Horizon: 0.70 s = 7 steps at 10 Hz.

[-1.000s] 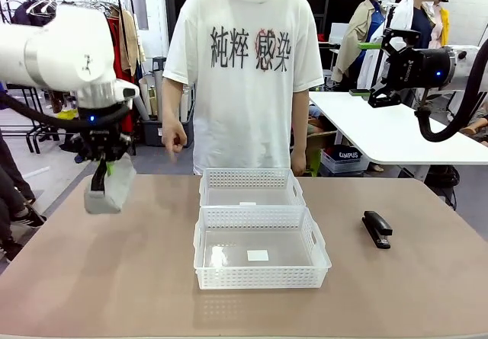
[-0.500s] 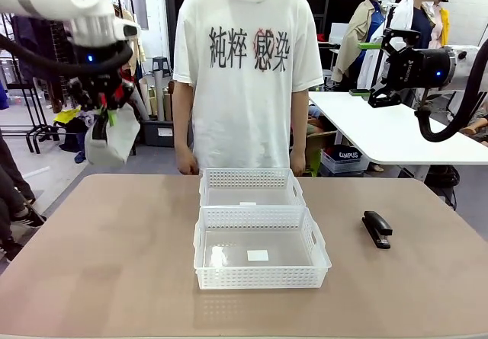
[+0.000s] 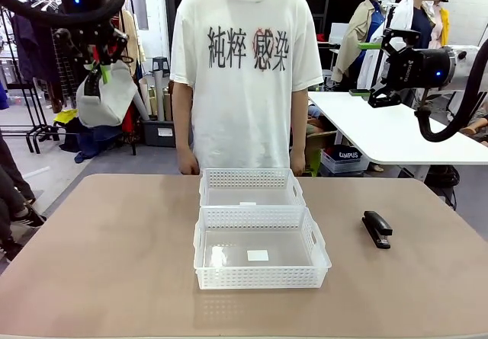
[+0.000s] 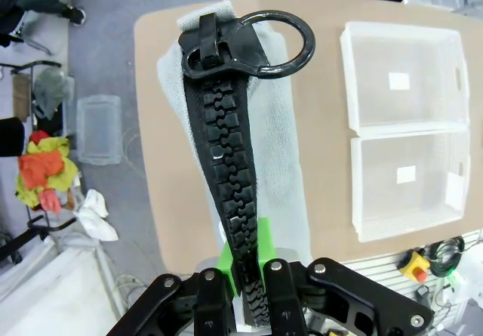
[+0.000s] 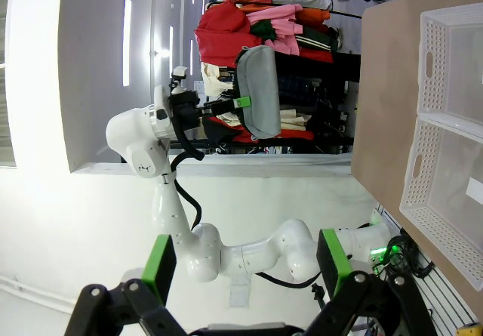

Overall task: Distribute items into two baskets.
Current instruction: Pick up the Pencil pouch that the person points to, then move the picked Pencil pouch towards the Organizing basket indicated by the person, stopping as directed.

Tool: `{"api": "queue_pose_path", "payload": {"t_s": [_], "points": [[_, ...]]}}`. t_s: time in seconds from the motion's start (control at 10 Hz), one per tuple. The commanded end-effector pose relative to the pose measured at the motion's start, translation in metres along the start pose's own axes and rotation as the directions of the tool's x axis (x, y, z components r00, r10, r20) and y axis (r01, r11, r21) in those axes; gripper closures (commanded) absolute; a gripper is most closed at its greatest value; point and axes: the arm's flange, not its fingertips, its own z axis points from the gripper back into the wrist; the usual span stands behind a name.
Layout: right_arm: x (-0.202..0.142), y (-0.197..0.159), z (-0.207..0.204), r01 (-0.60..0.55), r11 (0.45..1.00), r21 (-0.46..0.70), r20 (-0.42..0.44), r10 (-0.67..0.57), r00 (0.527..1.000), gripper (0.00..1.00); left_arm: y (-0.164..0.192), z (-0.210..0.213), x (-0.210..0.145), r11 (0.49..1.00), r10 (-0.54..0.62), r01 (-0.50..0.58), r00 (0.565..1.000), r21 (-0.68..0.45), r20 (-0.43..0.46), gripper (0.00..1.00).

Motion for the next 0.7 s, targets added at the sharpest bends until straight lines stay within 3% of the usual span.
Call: {"api": "queue_pose_path", "payload": {"t_s": [0.0, 0.1, 0.6], "points": [[0.0002, 0.0015, 0.0004, -0.003, 1.0, -0.001, 0.002, 0.003, 1.0, 0.0, -0.0007, 0.0037, 0.0009, 0.999, -0.05, 0.05, 0.999, 0.005, 0.016, 1.0], [0.0002, 0.0015, 0.0004, -0.003, 1.0, -0.001, 0.002, 0.003, 1.0, 0.0, 0.0, 0.0, 0.0, 1.0, 0.0, 0.0, 1.0, 0.0, 0.0, 1.0], [0.0002, 0.0015, 0.0004, -0.003, 1.0, -0.001, 0.002, 0.003, 1.0, 0.0, 0.0, 0.0, 0.0, 1.0, 0.0, 0.0, 1.0, 0.0, 0.0, 1.0]]}}
